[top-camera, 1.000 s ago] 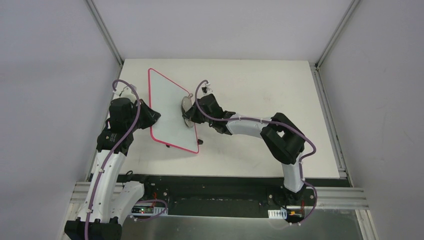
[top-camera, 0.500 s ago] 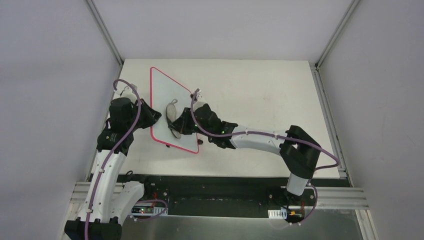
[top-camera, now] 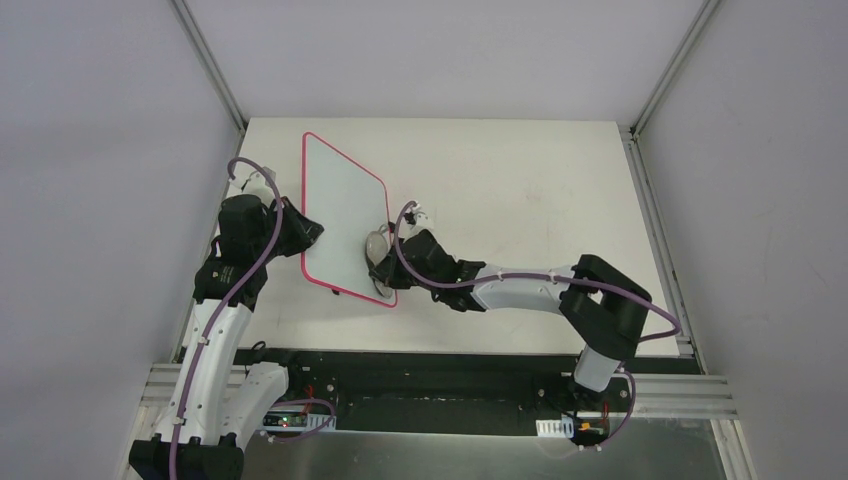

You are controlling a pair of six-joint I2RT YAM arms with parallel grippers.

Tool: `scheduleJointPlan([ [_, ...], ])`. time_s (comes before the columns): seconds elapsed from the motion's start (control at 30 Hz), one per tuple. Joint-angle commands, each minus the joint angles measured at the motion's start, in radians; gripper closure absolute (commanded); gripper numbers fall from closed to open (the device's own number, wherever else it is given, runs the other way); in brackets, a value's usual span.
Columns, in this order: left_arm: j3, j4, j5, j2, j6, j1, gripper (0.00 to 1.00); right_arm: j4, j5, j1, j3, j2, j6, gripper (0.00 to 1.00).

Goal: Erase the whiteboard

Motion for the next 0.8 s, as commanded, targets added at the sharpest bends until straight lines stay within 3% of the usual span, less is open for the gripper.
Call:
scheduleJointPlan([
  [0.0, -0.085, -0.209, 0.057, 0.066, 0.137, -0.04, 1.0, -0.134, -0.01, 0.089, 0.153, -0.018, -0.069, 1.0],
  [0.27, -0.084, -0.213, 0.052, 0.076, 0.138, -0.04, 1.0, -0.156, -0.02, 0.103, 0.305, 0.022, -0.149, 1.0],
  [0.6, -0.08, -0.216, 0.055, 0.071, 0.135, -0.04, 1.0, -0.057, -0.046, 0.015, 0.048, 0.04, -0.017, 1.0],
  [0.77, -0.076, -0.22, 0.058, 0.074, 0.135, -0.04, 1.0, -0.07, -0.052, 0.016, 0.059, 0.034, -0.02, 1.0],
])
